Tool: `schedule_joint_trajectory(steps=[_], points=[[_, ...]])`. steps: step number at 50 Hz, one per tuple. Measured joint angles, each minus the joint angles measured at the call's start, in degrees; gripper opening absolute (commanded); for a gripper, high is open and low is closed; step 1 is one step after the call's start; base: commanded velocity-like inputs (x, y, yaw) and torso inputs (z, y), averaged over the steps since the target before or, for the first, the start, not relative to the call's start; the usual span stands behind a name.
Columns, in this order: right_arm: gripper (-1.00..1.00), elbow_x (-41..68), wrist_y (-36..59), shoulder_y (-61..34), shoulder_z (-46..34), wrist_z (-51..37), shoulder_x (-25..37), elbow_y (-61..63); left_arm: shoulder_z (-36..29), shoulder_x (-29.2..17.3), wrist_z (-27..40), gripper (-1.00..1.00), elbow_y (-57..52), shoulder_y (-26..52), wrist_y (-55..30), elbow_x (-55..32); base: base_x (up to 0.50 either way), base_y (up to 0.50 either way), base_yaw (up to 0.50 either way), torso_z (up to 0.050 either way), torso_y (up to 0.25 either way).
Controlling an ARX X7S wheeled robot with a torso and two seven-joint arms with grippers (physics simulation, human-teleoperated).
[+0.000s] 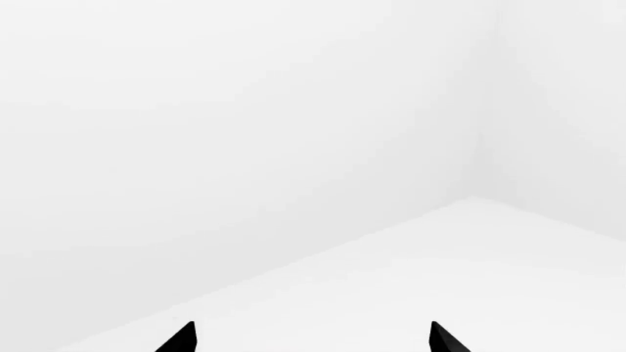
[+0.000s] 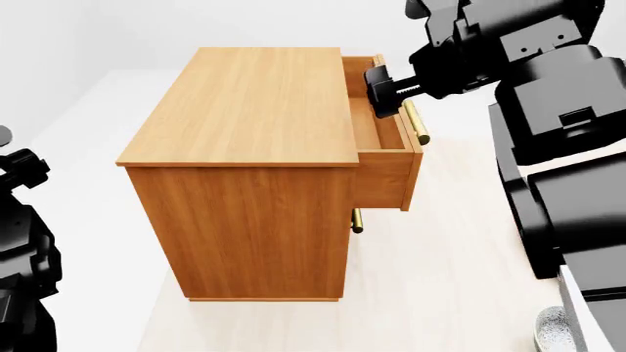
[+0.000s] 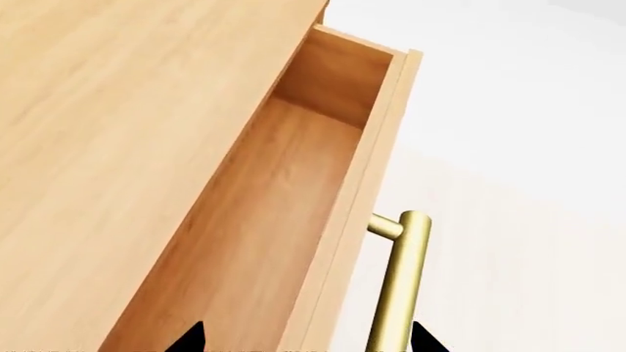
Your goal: Open the top drawer of the cabinet and put the bowl in it.
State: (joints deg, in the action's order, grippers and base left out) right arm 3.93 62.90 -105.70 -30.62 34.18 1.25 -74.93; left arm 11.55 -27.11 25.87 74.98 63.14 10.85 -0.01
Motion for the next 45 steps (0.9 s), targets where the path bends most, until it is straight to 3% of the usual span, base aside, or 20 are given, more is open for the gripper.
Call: schedule_joint_trajectory(steps=[45], points=[[1.00,-3.48,-1.88,2.61,-3.57,-1.40,1.02,0.41,-0.02,0.41,-0.17,1.00,0.00,-0.30,0.21,-0.05,0.00,0.00,0.00,0.000,0.000]])
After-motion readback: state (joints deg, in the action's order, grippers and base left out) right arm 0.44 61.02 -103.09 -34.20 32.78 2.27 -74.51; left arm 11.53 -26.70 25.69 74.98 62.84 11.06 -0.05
